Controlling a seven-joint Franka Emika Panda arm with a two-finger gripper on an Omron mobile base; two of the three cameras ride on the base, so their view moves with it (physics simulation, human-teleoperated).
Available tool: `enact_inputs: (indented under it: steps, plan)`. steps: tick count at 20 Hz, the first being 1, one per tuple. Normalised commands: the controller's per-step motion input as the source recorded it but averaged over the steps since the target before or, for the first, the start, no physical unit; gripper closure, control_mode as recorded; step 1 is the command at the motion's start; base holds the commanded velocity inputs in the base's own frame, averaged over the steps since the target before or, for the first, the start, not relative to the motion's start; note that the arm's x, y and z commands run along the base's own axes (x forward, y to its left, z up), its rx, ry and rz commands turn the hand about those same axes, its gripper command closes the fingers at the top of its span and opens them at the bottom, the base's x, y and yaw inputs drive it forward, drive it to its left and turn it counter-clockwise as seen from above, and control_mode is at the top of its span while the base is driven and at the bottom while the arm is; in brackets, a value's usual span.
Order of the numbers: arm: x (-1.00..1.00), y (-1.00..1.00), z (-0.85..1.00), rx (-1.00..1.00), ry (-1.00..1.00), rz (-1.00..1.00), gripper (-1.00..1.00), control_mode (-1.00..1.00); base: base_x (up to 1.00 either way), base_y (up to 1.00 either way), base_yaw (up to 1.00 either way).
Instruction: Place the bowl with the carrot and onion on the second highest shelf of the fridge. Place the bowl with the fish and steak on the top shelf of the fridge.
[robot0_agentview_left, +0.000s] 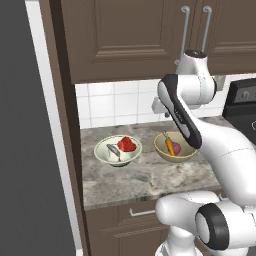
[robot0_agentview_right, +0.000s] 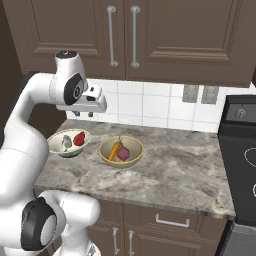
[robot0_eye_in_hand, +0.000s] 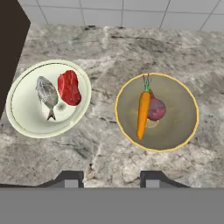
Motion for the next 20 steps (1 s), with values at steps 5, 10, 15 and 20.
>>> enact_inputs:
  steps: [5,10,15,20]
  plan:
    - [-0.07,-0.51,-0.18,0.11,0.05,-0.09,-1.00,-1.00,0.00,0.00,0.00]
    - [-0.46,-1.00,-0.63,0.27,0.04,-0.32,-1.00,-1.00,0.00,0.00,0.00]
    - [-0.09,-0.93,-0.68,0.14,0.11,-0.38,-1.00,-1.00,0.00,0.00,0.00]
    - [0.27,-0.21,-0.49,0.07,0.12,-0.32,-1.00,-1.00,0.00,0.00,0.00]
